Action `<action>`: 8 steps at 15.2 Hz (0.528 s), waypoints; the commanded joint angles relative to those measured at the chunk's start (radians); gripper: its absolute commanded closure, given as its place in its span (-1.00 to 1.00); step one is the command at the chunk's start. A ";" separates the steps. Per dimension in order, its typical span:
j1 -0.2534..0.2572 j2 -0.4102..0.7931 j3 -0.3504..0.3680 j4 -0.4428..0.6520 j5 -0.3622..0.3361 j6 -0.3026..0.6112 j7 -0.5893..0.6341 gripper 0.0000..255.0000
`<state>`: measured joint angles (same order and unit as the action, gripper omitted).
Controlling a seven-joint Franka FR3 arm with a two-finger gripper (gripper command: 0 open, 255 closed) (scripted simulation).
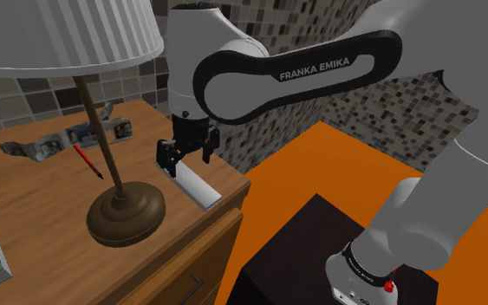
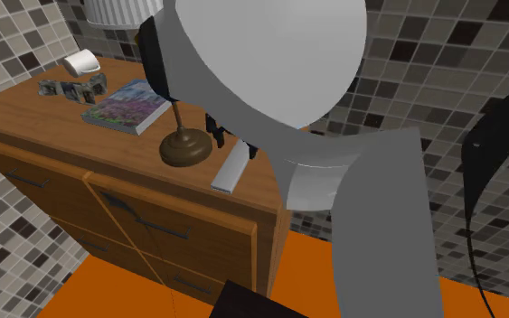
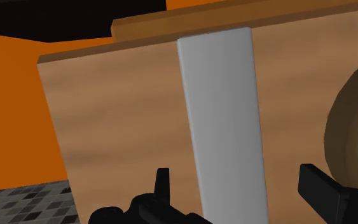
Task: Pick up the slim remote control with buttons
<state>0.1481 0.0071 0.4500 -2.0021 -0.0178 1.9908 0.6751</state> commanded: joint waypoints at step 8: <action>0.006 0.049 0.003 -0.053 -0.023 0.096 0.023 -1.00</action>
<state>0.1522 0.0529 0.4516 -2.0494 -0.0391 2.0815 0.6971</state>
